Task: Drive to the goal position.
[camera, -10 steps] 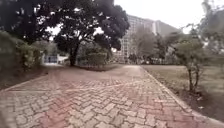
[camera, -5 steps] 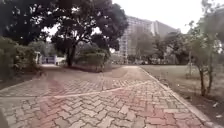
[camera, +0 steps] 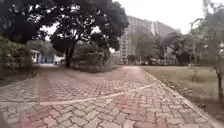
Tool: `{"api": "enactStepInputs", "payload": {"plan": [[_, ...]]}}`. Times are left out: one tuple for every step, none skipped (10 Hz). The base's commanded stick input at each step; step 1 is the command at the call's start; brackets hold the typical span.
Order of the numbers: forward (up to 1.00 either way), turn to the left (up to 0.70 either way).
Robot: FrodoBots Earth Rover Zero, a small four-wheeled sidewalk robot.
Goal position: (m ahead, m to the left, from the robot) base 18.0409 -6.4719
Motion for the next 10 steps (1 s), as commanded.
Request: {"api": "enactStepInputs", "payload": {"plan": [[0.70,0.00],[0.70,0.00],[0.70,0.00],[0.70,0.00],[0.70,0.00],[0.70,0.00],[0.70,0.00],[0.70,0.00],[0.70,0.00],[0.70,0.00]]}}
